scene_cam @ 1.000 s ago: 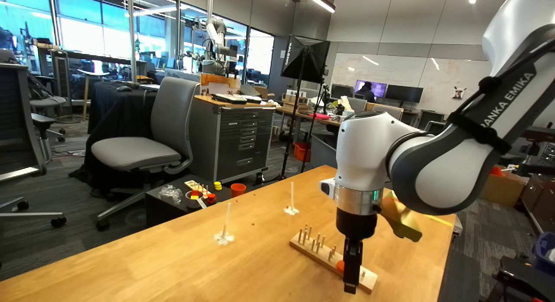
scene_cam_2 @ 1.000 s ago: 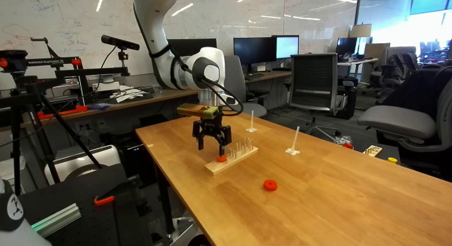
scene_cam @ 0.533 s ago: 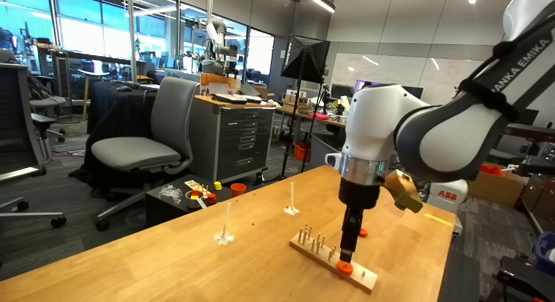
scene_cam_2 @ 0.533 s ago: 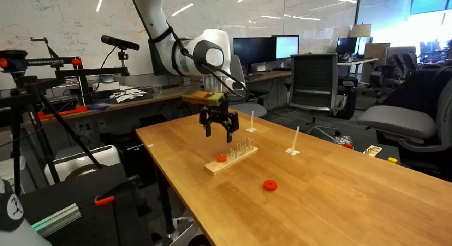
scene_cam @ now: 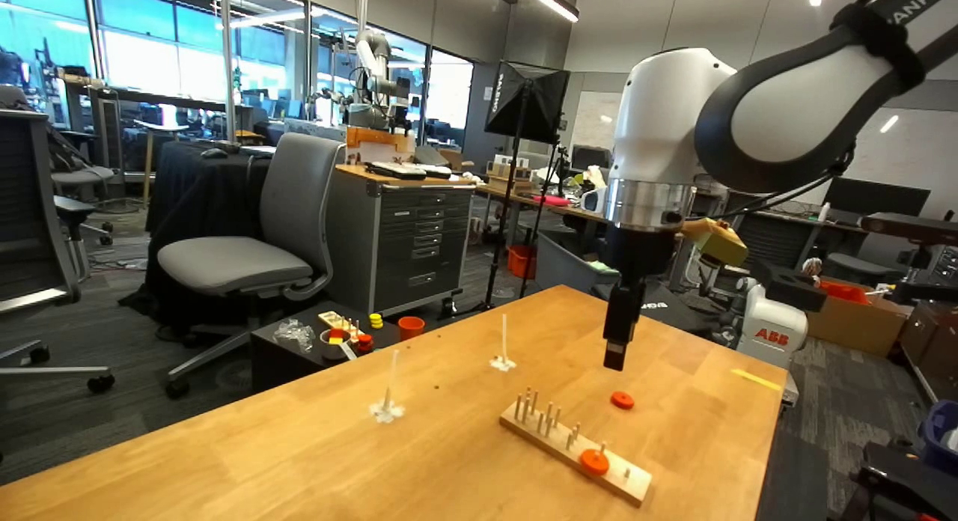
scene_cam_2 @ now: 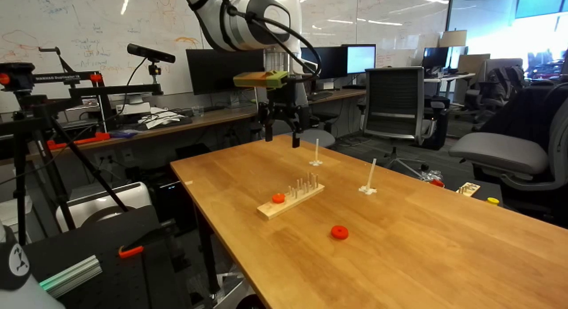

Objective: Put an orange disk on the wooden base

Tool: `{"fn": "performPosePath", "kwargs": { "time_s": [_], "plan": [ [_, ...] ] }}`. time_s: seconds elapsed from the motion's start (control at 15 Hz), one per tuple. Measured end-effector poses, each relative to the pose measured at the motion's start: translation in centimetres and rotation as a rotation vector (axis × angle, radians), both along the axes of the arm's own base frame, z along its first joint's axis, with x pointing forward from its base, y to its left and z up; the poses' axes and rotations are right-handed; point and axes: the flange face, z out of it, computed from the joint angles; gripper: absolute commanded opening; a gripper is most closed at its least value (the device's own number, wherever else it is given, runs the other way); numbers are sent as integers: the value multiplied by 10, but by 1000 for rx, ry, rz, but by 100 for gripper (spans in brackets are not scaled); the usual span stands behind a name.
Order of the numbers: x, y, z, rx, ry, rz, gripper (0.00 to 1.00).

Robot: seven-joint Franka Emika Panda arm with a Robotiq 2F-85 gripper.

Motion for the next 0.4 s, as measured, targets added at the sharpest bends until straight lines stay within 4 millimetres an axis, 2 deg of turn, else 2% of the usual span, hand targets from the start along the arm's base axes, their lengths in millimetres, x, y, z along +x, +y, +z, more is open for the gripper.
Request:
{"fn": "performPosePath", "kwargs": {
  "time_s": [0.4],
  "plan": [
    [-2,0,-12,-2,17,1,100]
  ]
}}
